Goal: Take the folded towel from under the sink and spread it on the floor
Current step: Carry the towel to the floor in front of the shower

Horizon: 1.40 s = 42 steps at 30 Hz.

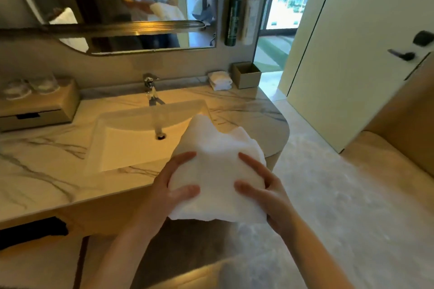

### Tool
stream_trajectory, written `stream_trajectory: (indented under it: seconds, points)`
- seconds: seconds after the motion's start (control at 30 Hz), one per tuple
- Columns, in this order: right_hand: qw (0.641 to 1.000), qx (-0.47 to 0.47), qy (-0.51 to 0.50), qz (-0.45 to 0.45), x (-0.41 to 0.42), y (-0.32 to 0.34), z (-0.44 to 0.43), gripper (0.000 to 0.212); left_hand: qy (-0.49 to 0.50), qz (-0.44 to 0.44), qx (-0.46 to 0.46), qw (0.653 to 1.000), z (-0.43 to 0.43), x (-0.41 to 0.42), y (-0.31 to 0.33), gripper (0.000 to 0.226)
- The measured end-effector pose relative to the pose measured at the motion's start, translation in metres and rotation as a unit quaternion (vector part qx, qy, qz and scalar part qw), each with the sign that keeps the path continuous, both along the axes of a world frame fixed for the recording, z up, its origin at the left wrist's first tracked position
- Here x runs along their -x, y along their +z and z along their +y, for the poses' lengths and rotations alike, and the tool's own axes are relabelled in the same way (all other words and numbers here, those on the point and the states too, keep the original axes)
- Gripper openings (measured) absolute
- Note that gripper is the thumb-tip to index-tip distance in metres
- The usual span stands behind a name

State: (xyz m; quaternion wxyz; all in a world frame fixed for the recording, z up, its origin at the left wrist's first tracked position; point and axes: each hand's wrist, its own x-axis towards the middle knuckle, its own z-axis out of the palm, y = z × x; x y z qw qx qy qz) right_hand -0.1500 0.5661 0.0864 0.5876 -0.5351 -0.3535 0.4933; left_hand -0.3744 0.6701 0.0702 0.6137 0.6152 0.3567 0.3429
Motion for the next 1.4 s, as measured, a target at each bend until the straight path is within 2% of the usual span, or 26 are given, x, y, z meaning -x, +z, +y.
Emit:
stream_trajectory:
  seconds: [0.17,0.3,0.43,0.57,0.7,0.97,1.17,1.4]
  points:
    - [1.000,0.003,-0.023,0.000,-0.038,0.001,0.005,0.060,-0.016,0.002,0.018,1.000,0.009,-0.043,0.006,0.072]
    - [1.000,0.006,0.002,0.009,-0.070,-0.003,0.032,0.061,0.035,-0.017,0.029,0.999,0.017,-0.070,0.005,0.068]
    - [0.997,0.029,0.073,0.009,-0.109,-0.012,0.072,0.058,0.120,0.003,0.028,0.992,0.017,-0.099,0.001,0.067]
    - [0.979,0.045,0.197,-0.004,-0.153,-0.018,0.114,0.057,0.240,0.000,0.056,0.969,0.003,-0.139,-0.007,0.066]
    - [0.948,0.071,0.309,0.003,-0.180,-0.019,0.138,0.058,0.346,-0.027,0.069,0.935,-0.031,-0.176,-0.002,0.065]
    - [0.847,0.095,0.522,0.030,-0.199,-0.013,0.116,0.059,0.498,-0.005,0.029,0.867,-0.128,-0.227,0.030,0.066]
    - [0.810,0.070,0.582,0.017,-0.220,-0.011,0.048,0.066,0.589,-0.023,0.036,0.807,-0.235,-0.283,0.026,0.066]
    - [0.748,0.068,0.659,-0.036,-0.288,-0.027,-0.083,0.068,0.661,-0.064,0.047,0.746,-0.397,-0.393,-0.007,0.072]
